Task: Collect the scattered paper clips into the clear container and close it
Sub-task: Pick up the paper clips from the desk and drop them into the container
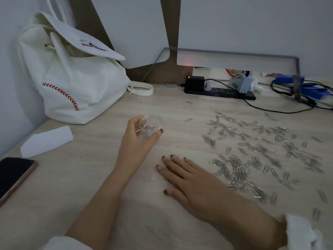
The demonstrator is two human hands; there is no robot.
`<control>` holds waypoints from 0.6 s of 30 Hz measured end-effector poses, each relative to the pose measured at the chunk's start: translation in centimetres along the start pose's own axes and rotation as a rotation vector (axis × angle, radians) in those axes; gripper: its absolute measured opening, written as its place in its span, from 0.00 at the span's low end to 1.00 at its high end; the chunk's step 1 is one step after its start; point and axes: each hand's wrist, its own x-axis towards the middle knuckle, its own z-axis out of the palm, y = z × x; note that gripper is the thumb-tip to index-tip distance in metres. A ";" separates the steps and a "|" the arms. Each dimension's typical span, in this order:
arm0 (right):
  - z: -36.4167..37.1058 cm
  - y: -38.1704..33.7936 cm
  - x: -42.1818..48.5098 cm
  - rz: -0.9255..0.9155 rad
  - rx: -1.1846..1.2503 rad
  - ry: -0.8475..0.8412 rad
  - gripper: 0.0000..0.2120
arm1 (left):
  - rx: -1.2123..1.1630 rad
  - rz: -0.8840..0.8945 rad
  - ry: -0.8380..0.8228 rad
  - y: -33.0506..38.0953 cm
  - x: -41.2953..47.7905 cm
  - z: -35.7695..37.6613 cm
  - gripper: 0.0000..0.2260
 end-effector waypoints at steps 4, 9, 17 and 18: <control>0.1 3.4 -3.7 0.171 0.029 -0.038 0.25 | 0.058 0.015 -0.061 -0.1 -0.4 0.9 0.24; -0.7 7.6 -7.0 0.317 0.212 0.010 0.32 | 0.171 0.025 -0.239 -0.6 -1.8 2.6 0.28; -1.1 10.4 -8.5 0.392 0.370 0.006 0.56 | 0.232 0.077 -0.387 0.8 -3.8 5.9 0.28; -1.0 10.5 -8.3 0.383 0.362 0.043 0.55 | 0.243 0.088 -0.394 0.9 -4.0 6.2 0.28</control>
